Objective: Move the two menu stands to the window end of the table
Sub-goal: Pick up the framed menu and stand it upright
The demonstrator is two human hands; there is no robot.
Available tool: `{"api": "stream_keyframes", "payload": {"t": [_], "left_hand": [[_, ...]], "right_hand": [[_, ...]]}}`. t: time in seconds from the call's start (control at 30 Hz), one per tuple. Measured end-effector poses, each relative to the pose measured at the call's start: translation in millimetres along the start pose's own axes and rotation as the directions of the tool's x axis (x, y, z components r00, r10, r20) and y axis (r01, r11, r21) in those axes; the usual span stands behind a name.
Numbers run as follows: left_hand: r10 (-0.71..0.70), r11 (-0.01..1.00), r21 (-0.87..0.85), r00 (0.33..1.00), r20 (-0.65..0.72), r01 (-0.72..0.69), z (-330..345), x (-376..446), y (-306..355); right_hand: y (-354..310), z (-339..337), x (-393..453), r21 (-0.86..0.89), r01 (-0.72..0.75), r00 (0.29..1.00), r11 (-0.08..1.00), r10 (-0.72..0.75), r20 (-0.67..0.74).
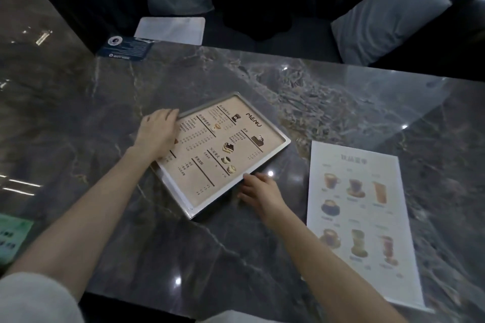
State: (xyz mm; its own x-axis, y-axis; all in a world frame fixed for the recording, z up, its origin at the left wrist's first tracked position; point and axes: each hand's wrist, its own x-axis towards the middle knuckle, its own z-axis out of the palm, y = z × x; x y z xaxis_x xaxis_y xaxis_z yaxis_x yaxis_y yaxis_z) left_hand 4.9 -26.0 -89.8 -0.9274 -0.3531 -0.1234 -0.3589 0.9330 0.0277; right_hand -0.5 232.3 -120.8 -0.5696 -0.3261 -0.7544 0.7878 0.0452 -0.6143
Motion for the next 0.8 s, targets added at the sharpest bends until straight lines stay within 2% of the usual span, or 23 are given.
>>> {"api": "stream_keyframes", "payload": {"t": [0.1, 0.17, 0.57, 0.8], "left_hand": [[-0.095, 0.993, -0.056, 0.991, 0.095, 0.101, 1.6, 8.5, -2.1], [-0.109, 0.991, -0.067, 0.988, 0.106, 0.116, 1.9, 13.8, -4.0], [-0.144, 0.990, -0.007, 0.989, -0.029, 0.144, 6.7, 22.8, -1.1], [-0.179, 0.979, -0.093, 0.983, 0.049, 0.182, 0.2, 24.6, -2.4]], "right_hand": [[-2.1, 7.5, -1.0, 0.212, -0.066, 0.993, 0.975, 0.042, 0.112], [-4.5, 10.0, -2.5, 0.249, -0.082, 0.986, 0.965, 0.041, 0.164], [-15.8, 4.2, 3.7, 0.179, -0.075, 0.969, 0.981, 0.029, 0.244], [-17.4, 10.5, -2.6, 0.129, -0.023, 0.974, 0.991, -0.007, 0.227]]}}
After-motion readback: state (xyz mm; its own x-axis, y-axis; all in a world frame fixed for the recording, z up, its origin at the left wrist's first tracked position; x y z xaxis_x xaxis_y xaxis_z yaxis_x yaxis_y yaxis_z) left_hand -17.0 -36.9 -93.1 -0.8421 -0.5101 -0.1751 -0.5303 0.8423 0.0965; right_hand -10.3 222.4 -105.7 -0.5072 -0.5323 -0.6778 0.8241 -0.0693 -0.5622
